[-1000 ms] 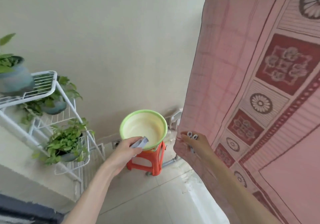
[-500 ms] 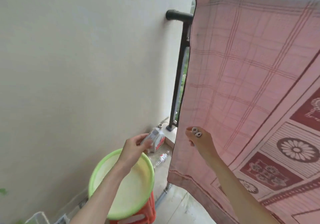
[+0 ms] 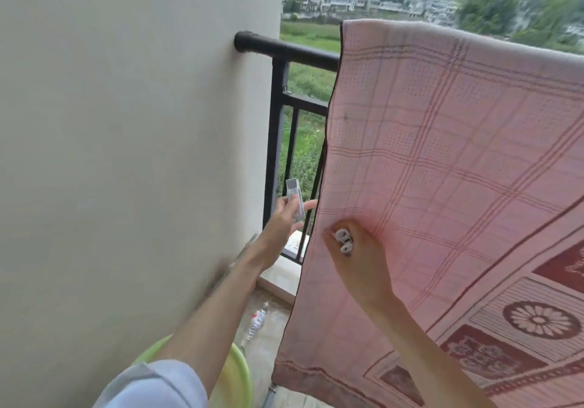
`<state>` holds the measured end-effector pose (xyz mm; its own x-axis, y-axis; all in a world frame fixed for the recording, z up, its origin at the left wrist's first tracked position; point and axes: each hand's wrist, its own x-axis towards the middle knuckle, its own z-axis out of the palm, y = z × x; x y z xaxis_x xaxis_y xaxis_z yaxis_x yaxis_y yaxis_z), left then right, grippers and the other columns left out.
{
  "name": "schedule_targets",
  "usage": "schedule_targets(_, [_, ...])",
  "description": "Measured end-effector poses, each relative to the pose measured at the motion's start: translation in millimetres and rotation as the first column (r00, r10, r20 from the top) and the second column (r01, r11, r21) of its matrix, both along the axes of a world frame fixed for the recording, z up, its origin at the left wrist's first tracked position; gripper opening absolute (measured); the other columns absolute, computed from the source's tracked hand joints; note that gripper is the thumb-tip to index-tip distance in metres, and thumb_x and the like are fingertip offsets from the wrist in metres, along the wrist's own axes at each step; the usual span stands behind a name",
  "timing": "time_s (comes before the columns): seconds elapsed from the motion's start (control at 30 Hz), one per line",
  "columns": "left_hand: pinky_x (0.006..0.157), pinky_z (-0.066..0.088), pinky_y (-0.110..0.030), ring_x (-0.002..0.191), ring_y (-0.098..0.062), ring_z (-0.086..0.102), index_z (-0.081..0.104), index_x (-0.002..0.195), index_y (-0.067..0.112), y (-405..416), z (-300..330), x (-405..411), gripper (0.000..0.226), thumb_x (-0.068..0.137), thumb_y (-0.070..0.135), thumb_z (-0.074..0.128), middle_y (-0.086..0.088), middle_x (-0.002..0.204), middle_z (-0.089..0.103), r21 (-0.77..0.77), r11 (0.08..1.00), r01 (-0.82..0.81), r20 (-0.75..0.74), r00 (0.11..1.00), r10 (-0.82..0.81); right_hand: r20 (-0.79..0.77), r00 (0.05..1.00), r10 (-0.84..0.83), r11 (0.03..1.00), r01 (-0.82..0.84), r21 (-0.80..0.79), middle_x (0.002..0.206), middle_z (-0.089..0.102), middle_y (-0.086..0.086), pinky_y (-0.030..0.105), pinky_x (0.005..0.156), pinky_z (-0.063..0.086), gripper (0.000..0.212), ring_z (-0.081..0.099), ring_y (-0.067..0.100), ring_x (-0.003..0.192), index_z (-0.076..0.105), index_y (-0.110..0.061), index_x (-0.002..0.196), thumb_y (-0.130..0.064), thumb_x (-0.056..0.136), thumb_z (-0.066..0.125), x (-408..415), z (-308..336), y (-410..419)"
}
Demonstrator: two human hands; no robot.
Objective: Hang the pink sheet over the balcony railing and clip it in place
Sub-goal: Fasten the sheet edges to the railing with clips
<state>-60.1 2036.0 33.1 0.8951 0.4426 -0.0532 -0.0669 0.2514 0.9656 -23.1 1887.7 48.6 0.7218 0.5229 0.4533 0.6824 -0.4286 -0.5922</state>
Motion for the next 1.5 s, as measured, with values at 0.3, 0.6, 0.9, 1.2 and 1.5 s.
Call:
schedule_targets(0.3, [0.089, 0.050, -0.039, 0.083, -0.017, 0.064, 0.036, 0.095, 0.011, 5.2, -8.7, 0.5, 0.021, 0.101, 0.029, 0.029, 0.001, 0.078, 0.066, -0.183, 0.971, 0.156, 0.133, 0.982, -0.133, -0.069, 0.987, -0.148, 0.988, 0.151, 0.033, 0.071, 0.053, -0.001, 0.031, 0.057, 0.041, 0.029, 0.052, 0.024, 0.066, 0.044, -0.018, 0.084, -0.033, 0.080, 0.069, -8.0, -14.8, 17.2])
schedule_targets(0.6, [0.076, 0.055, -0.029, 0.089, -0.019, 0.067, 0.041, 0.090, 0.011, 22.2, -25.7, -6.1, 0.018, 0.099, 0.025, 0.036, -0.004, 0.087, 0.072, -0.251, 0.931, 0.264, 0.188, 0.957, -0.220, -0.183, 0.922, -0.341, 0.928, 0.361, 0.089, 0.067, 0.049, -0.005, 0.015, 0.049, 0.030, 0.024, 0.044, 0.013, 0.056, 0.043, -0.017, 0.083, -0.021, 0.084, 0.067, -33.0, -41.8, 37.9])
schedule_targets(0.9, [0.077, 0.049, -0.022, 0.086, -0.009, 0.061, 0.048, 0.099, 0.012, 25.8, -33.1, -15.9, 0.026, 0.082, 0.010, 0.068, -0.007, 0.095, 0.067, 0.199, 0.951, 0.239, 0.117, 0.957, -0.265, -0.173, 0.905, -0.389, 0.891, 0.417, 0.179, 0.085, 0.062, 0.007, 0.004, 0.063, 0.034, 0.016, 0.053, 0.014, 0.072, 0.065, -0.004, 0.087, 0.008, 0.077, 0.061, -50.2, -59.4, 45.8])
schedule_targets(1.2, [0.061, 0.042, -0.017, 0.058, 0.000, 0.049, 0.041, 0.086, 0.030, 12.7, -34.5, -11.1, 0.041, 0.075, 0.010, 0.075, 0.007, 0.065, 0.056, 0.377, 0.926, 0.021, 0.153, 0.984, -0.085, -0.259, 0.914, -0.311, 0.917, 0.361, 0.173, 0.097, 0.060, -0.001, 0.003, 0.073, 0.037, 0.028, 0.055, 0.006, 0.084, 0.066, -0.010, 0.102, 0.004, 0.079, 0.060, -56.0, -57.6, 41.1])
schedule_targets(1.5, [0.069, 0.044, -0.031, 0.070, -0.015, 0.052, 0.043, 0.100, 0.027, 26.1, -23.8, -10.3, 0.033, 0.083, 0.011, 0.067, -0.010, 0.081, 0.061, 0.337, 0.924, 0.181, 0.074, 0.973, -0.218, -0.352, 0.895, -0.274, 0.903, 0.366, 0.225, 0.096, 0.065, -0.007, 0.002, 0.075, 0.039, 0.023, 0.056, -0.007, 0.088, 0.063, -0.025, 0.098, -0.006, 0.085, 0.061, -58.8, -51.7, 35.7])
